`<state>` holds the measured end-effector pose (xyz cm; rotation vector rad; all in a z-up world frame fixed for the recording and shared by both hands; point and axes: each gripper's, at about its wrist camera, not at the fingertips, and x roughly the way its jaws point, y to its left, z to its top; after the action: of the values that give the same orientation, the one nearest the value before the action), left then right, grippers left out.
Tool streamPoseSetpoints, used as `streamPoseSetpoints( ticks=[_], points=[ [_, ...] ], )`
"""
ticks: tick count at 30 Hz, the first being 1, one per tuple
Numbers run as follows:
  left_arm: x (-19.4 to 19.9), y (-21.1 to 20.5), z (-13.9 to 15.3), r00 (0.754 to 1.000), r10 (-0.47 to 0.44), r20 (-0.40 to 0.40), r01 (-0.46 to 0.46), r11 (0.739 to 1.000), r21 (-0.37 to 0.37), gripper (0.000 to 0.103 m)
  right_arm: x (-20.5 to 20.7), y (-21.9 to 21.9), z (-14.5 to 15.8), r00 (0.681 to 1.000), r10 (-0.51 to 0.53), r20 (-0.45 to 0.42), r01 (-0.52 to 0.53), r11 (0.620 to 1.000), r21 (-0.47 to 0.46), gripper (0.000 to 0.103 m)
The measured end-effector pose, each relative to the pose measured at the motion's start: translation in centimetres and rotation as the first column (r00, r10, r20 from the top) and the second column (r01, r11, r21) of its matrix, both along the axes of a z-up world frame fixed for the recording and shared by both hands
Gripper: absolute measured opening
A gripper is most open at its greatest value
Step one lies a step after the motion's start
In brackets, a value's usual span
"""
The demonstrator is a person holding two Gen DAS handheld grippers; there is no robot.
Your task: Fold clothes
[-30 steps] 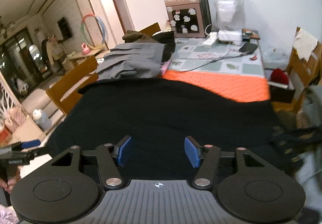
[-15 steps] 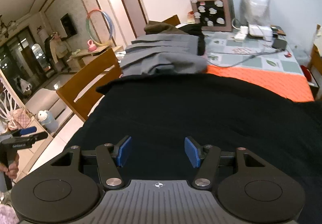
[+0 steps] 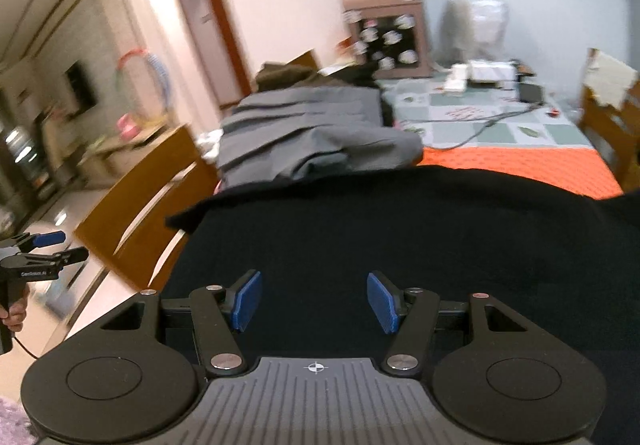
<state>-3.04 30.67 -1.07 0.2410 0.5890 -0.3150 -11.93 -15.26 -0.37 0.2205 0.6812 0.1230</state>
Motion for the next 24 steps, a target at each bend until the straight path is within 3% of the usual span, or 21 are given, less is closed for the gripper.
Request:
streamPoseSetpoints(
  ticks=[4, 6, 15, 21, 24],
  points=[
    [4.6, 1.8, 1.1, 0.988, -0.152, 0.006, 0.152, 0.988, 0.032, 0.095, -1.4, 3.7, 0.1, 0.988, -0.155, 0.005, 0.155, 0.987, 0.034, 0.062],
    [6.4, 2.1, 1.4, 0.977, -0.215, 0.006, 0.214, 0.976, 0.05, 0.095, -2.2, 5.7, 0.2, 0.978, -0.21, 0.002, 0.21, 0.978, 0.003, 0.062],
    [12.9, 1.7, 1.0, 0.924, -0.383, 0.0, 0.38, 0.916, 0.125, 0.095, -5.9, 12.3, 0.1, 0.924, -0.382, 0.029, 0.382, 0.924, 0.004, 0.062],
    [18.0, 0.8, -1.1, 0.835, -0.547, -0.063, 0.551, 0.829, 0.101, 0.095, -8.4, 17.6, -0.8, 0.832, -0.553, 0.039, 0.552, 0.833, 0.029, 0.063],
    [20.7, 0.2, -2.1, 0.767, -0.636, -0.093, 0.642, 0.762, 0.082, 0.095, -8.7, 21.3, -1.9, 0.739, -0.673, 0.032, 0.672, 0.739, 0.032, 0.063]
  ],
)
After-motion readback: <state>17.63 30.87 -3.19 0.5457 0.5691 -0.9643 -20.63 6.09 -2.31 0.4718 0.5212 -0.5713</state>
